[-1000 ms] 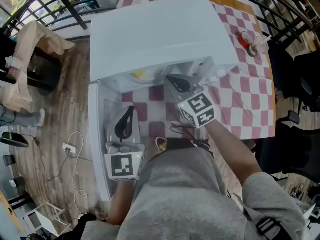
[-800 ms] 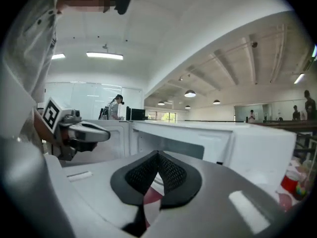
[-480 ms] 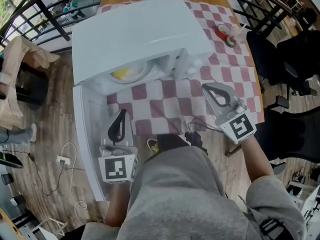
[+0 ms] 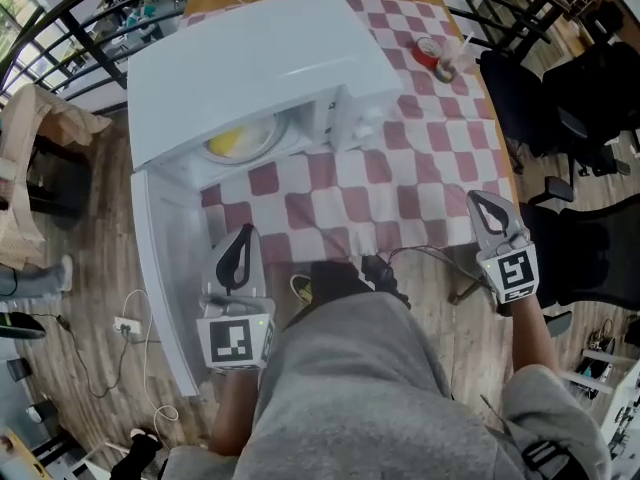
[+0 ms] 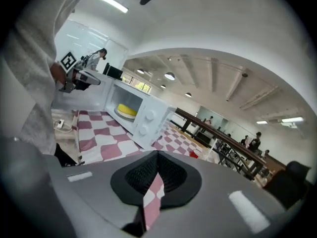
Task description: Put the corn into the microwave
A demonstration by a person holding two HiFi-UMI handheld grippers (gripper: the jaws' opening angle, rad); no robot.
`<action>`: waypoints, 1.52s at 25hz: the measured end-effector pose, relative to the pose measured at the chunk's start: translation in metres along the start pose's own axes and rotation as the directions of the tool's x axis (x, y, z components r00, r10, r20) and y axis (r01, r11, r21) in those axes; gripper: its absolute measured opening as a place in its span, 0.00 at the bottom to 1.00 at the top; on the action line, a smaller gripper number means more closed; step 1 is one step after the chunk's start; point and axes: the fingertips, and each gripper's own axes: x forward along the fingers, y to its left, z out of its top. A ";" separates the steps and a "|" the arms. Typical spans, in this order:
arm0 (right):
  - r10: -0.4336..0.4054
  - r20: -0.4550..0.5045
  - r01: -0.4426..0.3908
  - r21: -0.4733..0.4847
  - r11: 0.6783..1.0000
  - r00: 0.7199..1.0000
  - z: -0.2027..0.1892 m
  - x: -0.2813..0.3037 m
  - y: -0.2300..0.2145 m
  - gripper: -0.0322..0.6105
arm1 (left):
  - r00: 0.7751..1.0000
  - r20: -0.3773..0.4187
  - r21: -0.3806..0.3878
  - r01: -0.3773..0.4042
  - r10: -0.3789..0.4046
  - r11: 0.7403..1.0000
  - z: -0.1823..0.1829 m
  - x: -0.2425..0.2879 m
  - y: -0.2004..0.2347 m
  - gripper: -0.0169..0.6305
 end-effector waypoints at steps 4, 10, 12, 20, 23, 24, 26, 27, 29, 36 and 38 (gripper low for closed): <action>-0.007 0.064 -0.008 0.230 0.973 0.998 0.001 -0.018 0.000 0.05 | 1.000 0.001 0.000 -0.004 0.004 1.000 0.006 -0.003 -0.008 0.04; -0.006 0.213 -0.102 0.492 0.865 0.977 0.027 -0.040 -0.003 0.05 | 0.999 0.011 0.004 -0.038 0.038 0.999 0.017 -0.014 -0.022 0.04; 0.004 0.248 -0.137 0.524 0.841 0.969 0.032 -0.047 -0.006 0.05 | 0.998 0.012 0.004 -0.054 0.054 0.999 0.018 -0.019 -0.031 0.04; 0.092 0.293 -0.240 0.526 0.816 0.952 0.017 -0.088 -0.014 0.05 | 0.993 0.018 -0.008 -0.116 0.116 0.993 0.024 -0.051 -0.095 0.04; 0.130 0.303 -0.276 0.513 0.813 0.944 0.007 -0.105 -0.012 0.05 | 0.989 0.023 -0.012 -0.144 0.144 0.990 0.024 -0.069 -0.124 0.04; 0.142 0.307 -0.289 0.510 0.810 0.941 0.004 -0.111 -0.011 0.06 | 0.988 0.023 -0.015 -0.155 0.155 0.988 0.022 -0.075 -0.135 0.04; 0.162 0.313 -0.309 0.505 0.806 0.936 -0.007 -0.126 -0.007 0.07 | 0.984 0.019 -0.020 -0.178 0.179 0.984 0.015 -0.089 -0.157 0.04; 0.170 0.315 -0.317 0.504 0.804 0.934 -0.015 -0.134 -0.004 0.08 | 0.982 0.015 -0.023 -0.189 0.189 0.982 0.011 -0.096 -0.169 0.04; 0.188 0.316 -0.333 0.504 0.797 0.930 -0.030 -0.152 0.001 0.08 | 0.978 0.006 -0.033 -0.207 0.208 0.978 0.004 -0.112 -0.194 0.04; 0.244 0.326 -0.378 0.456 0.806 0.913 -0.058 -0.210 0.009 0.08 | 0.969 -0.021 -0.030 -0.246 0.246 0.969 -0.002 -0.164 -0.267 0.04; 0.257 0.332 -0.391 0.446 0.805 0.908 -0.060 -0.220 0.010 0.08 | 0.966 -0.022 -0.026 -0.259 0.259 0.965 0.001 -0.174 -0.278 0.04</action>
